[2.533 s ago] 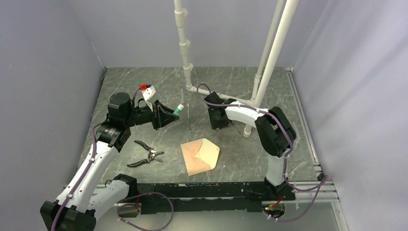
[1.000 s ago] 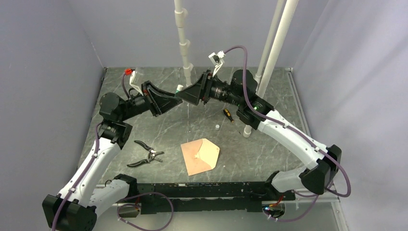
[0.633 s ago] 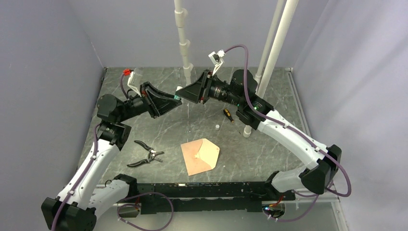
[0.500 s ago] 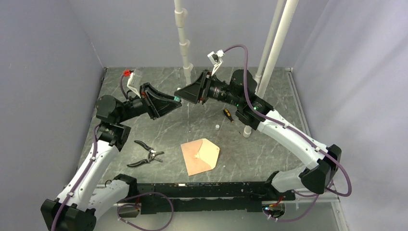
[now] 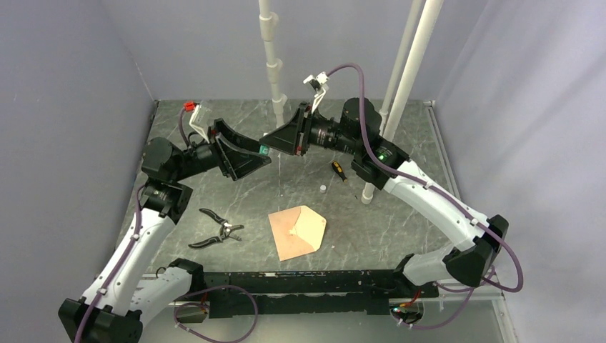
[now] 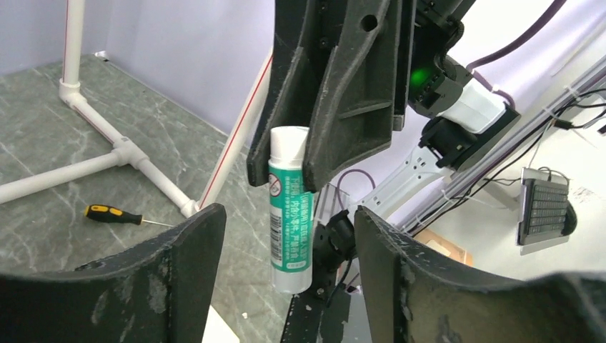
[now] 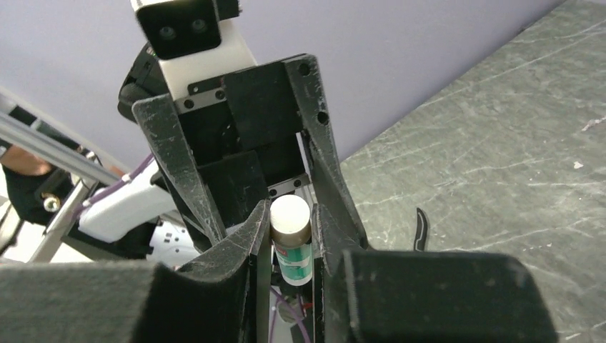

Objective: Place the letter into the envelope and seal it

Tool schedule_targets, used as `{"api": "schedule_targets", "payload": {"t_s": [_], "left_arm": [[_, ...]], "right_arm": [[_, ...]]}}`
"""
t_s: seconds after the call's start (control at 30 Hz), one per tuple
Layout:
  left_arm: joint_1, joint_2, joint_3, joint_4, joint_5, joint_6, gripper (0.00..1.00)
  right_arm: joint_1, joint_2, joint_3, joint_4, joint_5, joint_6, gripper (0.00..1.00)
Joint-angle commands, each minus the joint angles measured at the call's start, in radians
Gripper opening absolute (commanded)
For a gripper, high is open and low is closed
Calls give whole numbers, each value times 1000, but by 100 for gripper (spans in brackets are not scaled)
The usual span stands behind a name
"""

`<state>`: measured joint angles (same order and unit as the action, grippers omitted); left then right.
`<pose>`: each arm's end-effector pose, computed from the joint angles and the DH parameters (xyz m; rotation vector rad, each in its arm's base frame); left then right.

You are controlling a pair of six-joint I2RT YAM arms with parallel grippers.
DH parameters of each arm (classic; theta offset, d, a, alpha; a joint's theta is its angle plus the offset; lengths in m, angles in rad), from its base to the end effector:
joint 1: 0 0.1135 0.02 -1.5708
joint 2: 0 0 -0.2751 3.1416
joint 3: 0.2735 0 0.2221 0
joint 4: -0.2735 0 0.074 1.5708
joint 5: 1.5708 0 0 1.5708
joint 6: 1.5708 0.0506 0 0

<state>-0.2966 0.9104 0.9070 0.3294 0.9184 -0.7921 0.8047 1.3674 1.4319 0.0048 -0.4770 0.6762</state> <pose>0.1456 -0.0865 0.4236 0.5369 1.4456 -1.4536 0.1861 0.2270 0.4648 -0.5398 1.6335 1.5025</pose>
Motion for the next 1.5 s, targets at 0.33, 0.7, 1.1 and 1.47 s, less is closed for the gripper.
{"api": "schedule_targets", "payload": {"t_s": [0.33, 0.7, 1.1, 1.47], "left_arm": [[-4, 35, 44, 35, 61, -63, 63], [-4, 59, 36, 59, 111, -71, 5], [-4, 22, 32, 98, -48, 25, 2], [-4, 47, 41, 379, -323, -171, 2]], "right_arm": [[-2, 77, 235, -263, -207, -148, 0], [-2, 76, 210, -219, -226, -127, 0], [-4, -157, -77, 66, 127, -66, 81], [22, -109, -75, 124, 67, -121, 67]]}}
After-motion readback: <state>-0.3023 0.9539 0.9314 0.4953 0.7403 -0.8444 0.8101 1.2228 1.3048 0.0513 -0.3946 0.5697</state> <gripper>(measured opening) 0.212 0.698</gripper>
